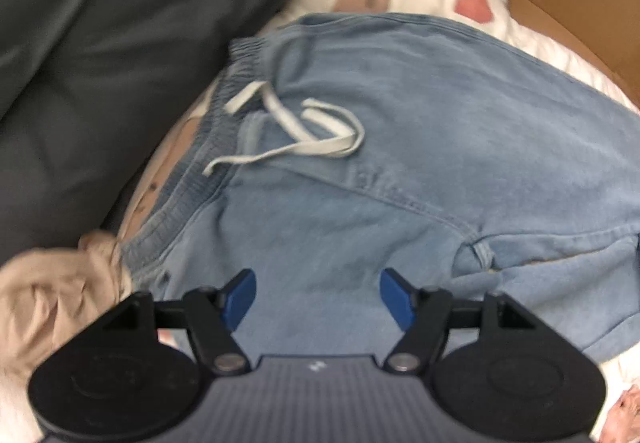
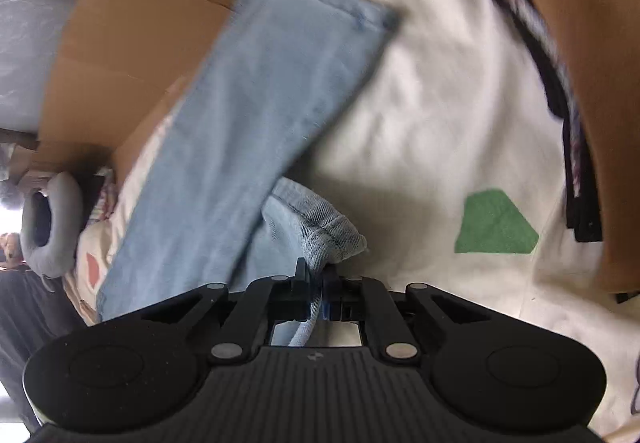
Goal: Fold clothes
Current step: 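Move the right gripper to a jeans leg hem and grasp it, then fold the held leg hem over with the right gripper while the left approaches the jeans edge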
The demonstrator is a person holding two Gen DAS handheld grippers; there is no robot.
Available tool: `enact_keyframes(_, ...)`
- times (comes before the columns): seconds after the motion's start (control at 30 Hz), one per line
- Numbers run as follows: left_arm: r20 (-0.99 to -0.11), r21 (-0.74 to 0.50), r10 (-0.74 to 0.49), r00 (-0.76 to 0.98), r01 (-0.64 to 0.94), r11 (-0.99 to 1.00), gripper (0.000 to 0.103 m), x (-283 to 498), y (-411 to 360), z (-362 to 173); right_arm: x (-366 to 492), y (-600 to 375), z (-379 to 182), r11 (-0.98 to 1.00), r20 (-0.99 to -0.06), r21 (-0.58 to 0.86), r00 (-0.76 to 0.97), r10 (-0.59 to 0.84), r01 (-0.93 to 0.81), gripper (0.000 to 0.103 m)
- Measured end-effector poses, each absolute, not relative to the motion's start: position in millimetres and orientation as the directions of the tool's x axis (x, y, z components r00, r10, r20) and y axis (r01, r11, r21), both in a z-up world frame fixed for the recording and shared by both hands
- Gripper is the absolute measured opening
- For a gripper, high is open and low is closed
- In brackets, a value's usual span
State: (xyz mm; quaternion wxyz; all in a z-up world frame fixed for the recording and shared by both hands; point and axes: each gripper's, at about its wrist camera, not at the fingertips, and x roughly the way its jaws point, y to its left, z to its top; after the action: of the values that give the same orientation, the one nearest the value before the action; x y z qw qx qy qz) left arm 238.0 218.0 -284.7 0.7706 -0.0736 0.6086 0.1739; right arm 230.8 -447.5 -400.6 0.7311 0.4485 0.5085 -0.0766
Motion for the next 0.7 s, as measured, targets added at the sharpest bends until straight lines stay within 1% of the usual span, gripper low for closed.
enact_keyframes(0.07, -0.963, 0.072, 0.167, 0.211, -0.399, 0.914, 0.071, 223, 221, -286, 228, -448, -385, 0.597, -0.813, 0.574, 0.477, 0.333, 0.56, 0.002)
enact_keyframes(0.13, -0.961, 0.047, 0.164, 0.223, -0.45, 0.892, 0.068, 207, 221, -287, 224, -449, -373, 0.605, -0.804, 0.583, 0.49, 0.336, 0.543, 0.002)
enact_keyframes(0.43, -0.951, -0.058, 0.148, 0.271, -0.626, 0.777, 0.068, 144, 225, -297, 190, -456, -331, 0.594, -0.762, 0.632, 0.54, 0.357, 0.498, 0.002)
enact_keyframes(0.53, -0.949, -0.11, 0.114, 0.294, -0.648, 0.754, 0.067, 128, 226, -303, 175, -458, -315, 0.582, -0.756, 0.638, 0.553, 0.349, 0.505, 0.003)
enact_keyframes(0.7, -0.946, -0.157, 0.089, 0.312, -0.682, 0.714, 0.066, 108, 223, -313, 146, -457, -290, 0.589, -0.757, 0.631, 0.567, 0.325, 0.505, 0.002)
